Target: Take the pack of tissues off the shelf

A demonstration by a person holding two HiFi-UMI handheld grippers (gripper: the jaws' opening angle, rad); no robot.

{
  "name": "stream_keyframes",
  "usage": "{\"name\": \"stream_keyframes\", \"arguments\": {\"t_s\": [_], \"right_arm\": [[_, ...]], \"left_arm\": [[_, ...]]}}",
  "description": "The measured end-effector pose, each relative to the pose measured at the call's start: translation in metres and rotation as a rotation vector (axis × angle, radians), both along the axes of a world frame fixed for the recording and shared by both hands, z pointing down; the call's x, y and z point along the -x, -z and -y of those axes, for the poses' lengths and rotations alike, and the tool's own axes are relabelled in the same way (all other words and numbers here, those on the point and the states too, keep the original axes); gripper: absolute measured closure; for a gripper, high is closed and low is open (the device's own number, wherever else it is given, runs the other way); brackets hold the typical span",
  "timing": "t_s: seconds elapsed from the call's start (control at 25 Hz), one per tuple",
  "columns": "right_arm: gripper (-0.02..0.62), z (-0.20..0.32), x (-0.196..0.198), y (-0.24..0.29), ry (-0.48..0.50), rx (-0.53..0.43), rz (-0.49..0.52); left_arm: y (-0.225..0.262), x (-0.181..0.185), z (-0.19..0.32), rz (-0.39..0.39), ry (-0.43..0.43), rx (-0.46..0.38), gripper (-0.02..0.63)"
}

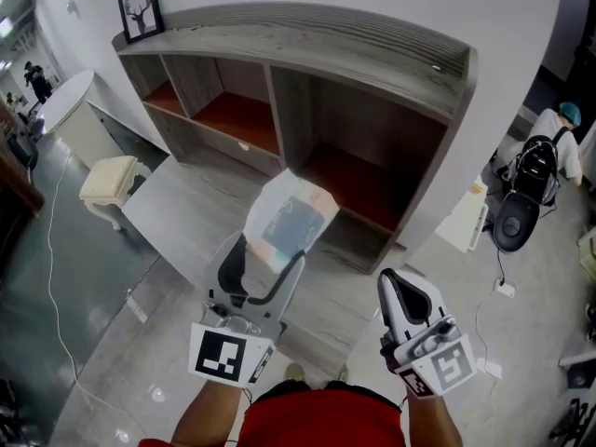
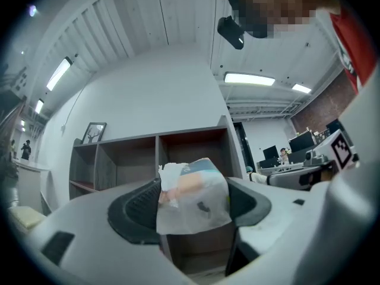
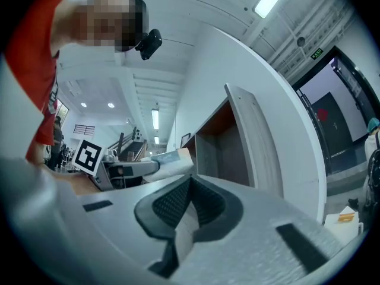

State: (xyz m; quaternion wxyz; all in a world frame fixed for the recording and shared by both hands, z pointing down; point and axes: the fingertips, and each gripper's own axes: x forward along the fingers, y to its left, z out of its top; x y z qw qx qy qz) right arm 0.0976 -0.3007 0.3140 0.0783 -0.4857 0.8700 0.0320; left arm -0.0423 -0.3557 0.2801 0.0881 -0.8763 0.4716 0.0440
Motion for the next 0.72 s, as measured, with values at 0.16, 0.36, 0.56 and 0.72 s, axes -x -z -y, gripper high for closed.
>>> {"name": "stream_keyframes", "arguments": {"t_s": [0.16, 0.36, 0.56, 0.72], "right_arm": [[0.591, -0.004, 0.004, 0.000, 0.012, 0.000, 0.002], [0.591, 0.000, 0.010, 0.006, 0.029, 0.000, 0.002], [0.591, 0.002, 0.013, 0.005, 0.033, 0.002, -0.011], [0.591, 0.001, 0.015, 0.001, 0.034, 0.008, -0.021]], "left_arm": [[0.004, 0.010, -0.015, -0.011, 0.013, -0.007, 0.295], [0.006, 0.011, -0.018, -0.012, 0.014, 0.005, 0.295], [0.005, 0.011, -0.016, -0.012, 0.012, 0.010, 0.295], [0.003, 0.012, -0.017, -0.015, 0.013, 0.008, 0.295]]}}
